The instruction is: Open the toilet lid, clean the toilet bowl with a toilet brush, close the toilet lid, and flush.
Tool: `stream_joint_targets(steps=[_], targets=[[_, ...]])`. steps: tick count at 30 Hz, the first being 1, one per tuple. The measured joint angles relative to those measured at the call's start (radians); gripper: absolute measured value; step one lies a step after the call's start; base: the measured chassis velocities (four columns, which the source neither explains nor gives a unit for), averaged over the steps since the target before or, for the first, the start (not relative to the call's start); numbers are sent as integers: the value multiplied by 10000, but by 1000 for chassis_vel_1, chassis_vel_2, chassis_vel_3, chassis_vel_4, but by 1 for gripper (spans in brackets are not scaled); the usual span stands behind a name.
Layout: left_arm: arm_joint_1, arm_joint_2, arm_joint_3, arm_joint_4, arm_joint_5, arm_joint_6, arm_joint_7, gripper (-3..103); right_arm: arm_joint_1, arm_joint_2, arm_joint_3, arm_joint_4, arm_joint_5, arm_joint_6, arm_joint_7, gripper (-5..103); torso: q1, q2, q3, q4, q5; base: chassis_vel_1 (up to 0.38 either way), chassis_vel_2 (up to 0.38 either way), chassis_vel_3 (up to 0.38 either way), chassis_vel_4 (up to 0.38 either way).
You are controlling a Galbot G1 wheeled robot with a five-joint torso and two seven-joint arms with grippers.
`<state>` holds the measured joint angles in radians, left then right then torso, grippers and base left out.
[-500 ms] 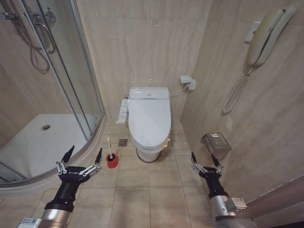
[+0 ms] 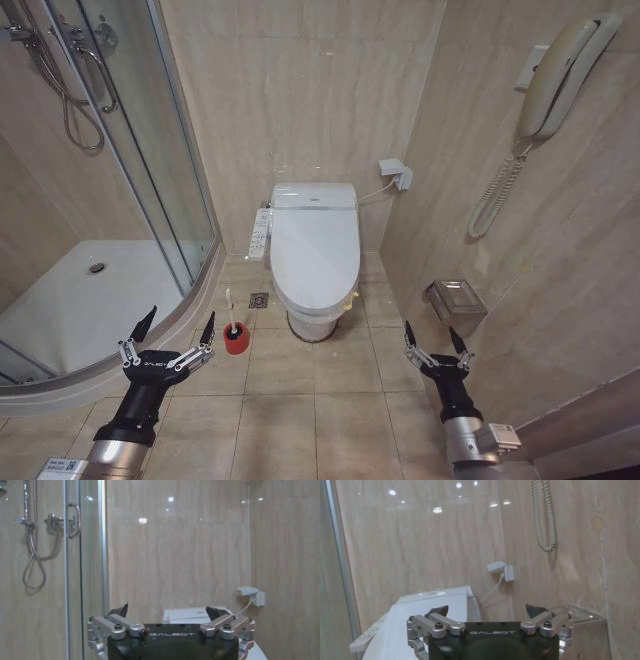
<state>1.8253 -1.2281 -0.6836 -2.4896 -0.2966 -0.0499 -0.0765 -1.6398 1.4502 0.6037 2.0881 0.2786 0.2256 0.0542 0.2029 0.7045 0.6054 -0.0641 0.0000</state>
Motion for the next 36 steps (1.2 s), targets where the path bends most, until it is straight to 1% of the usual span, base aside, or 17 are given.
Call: stream_joint_targets(steps=[5, 9, 12, 22, 23, 28, 30, 32, 36], targets=[[0, 0, 0, 0, 0, 0, 0, 100, 51, -77, -36, 27, -3, 14, 12, 100, 0, 0, 0, 0, 0, 0, 0, 0, 0], [0, 0, 0, 0, 0, 0, 0, 100, 61, -143, -37, 166, 75, -27, -126, 100, 0, 0, 0, 0, 0, 0, 0, 0, 0], [0, 0, 0, 0, 0, 0, 0, 100, 135, -218, -35, 266, 116, -103, -444, 100, 0, 0, 0, 1, 0, 0, 0, 0, 0], [0, 0, 0, 0, 0, -1, 0, 100, 183, -203, -176, 324, 127, -121, -488, 100, -3, 1, -1, 1, 0, -14, 22, 18, -21], [0, 0, 0, 0, 0, 0, 0, 100, 183, -200, -183, 325, 132, -121, -488, 100, -3, 1, -1, 3, 0, -86, 89, 96, -101], [-1, 0, 0, 0, 0, -1, 1, 100, 215, -205, -209, 314, 145, -142, -480, 100, 0, 0, 0, -3, -2, -169, 145, 152, -164], [-1, 0, 0, -1, 0, 0, 0, 100, 219, -176, -247, 313, 149, -150, -475, 100, 3, 0, 1, 4, 2, -180, 198, 182, -200], [-1, 0, 0, 0, 0, 0, 0, 100, 198, -148, -268, 317, 146, -151, -476, 100, 3, 0, 0, 1, -2, -169, 198, 198, -196], [-1, 0, 0, 0, 0, 0, 0, 100, 146, -105, -307, 310, 140, -128, -475, 100, 3, -1, 1, 3, 2, -167, 180, 204, -168]])
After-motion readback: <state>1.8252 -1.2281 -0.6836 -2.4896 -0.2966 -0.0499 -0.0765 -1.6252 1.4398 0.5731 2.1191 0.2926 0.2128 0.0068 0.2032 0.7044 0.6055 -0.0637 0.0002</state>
